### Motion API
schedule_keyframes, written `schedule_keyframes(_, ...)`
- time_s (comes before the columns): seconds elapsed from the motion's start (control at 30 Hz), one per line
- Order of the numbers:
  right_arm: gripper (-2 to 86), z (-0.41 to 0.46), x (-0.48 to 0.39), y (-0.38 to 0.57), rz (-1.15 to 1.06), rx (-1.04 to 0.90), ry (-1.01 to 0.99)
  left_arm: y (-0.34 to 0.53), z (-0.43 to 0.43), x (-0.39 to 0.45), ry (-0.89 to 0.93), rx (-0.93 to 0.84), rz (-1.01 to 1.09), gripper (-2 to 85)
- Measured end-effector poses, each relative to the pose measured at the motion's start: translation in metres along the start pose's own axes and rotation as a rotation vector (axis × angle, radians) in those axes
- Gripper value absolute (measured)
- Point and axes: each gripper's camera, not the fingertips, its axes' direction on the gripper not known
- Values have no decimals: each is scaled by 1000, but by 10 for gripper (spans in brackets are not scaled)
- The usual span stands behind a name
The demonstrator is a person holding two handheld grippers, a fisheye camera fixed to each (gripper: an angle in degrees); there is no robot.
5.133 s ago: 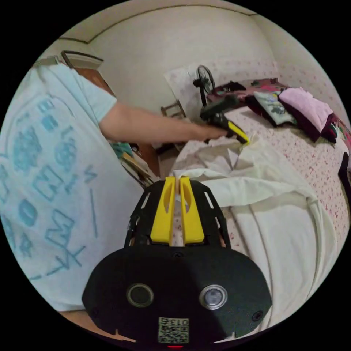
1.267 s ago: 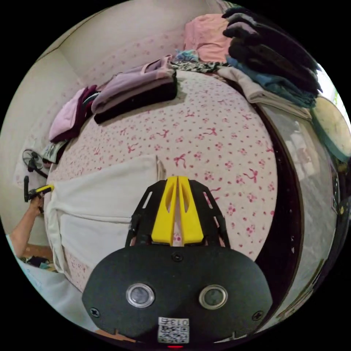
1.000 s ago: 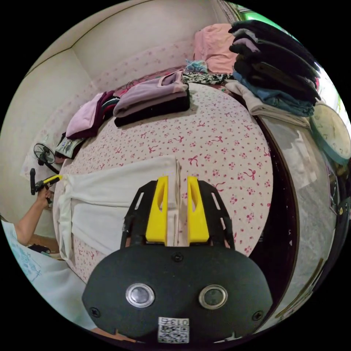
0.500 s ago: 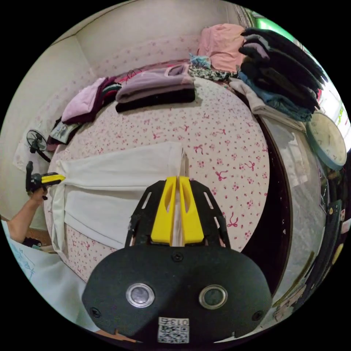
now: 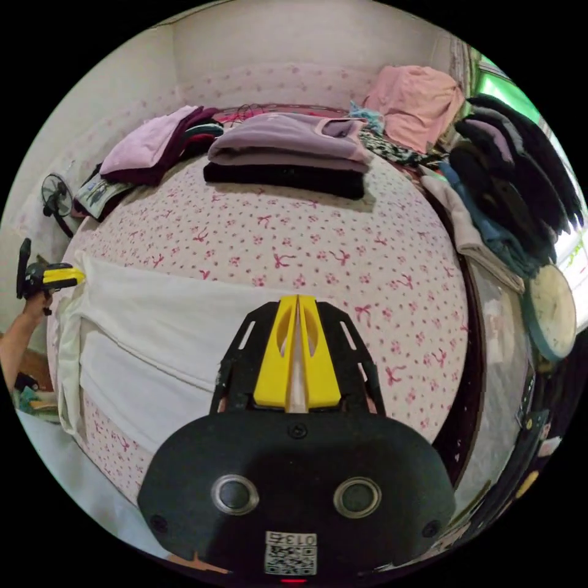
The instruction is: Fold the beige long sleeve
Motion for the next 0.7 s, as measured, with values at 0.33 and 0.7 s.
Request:
schedule_keyframes(0.33,28,8,34,-4,174,14,116,20,10,-21,-21,2,-99,-2)
schedule_keyframes(0.7,15,10,19,-10,77,-30,-59,36,21,-51,-112,-25,-168,-2)
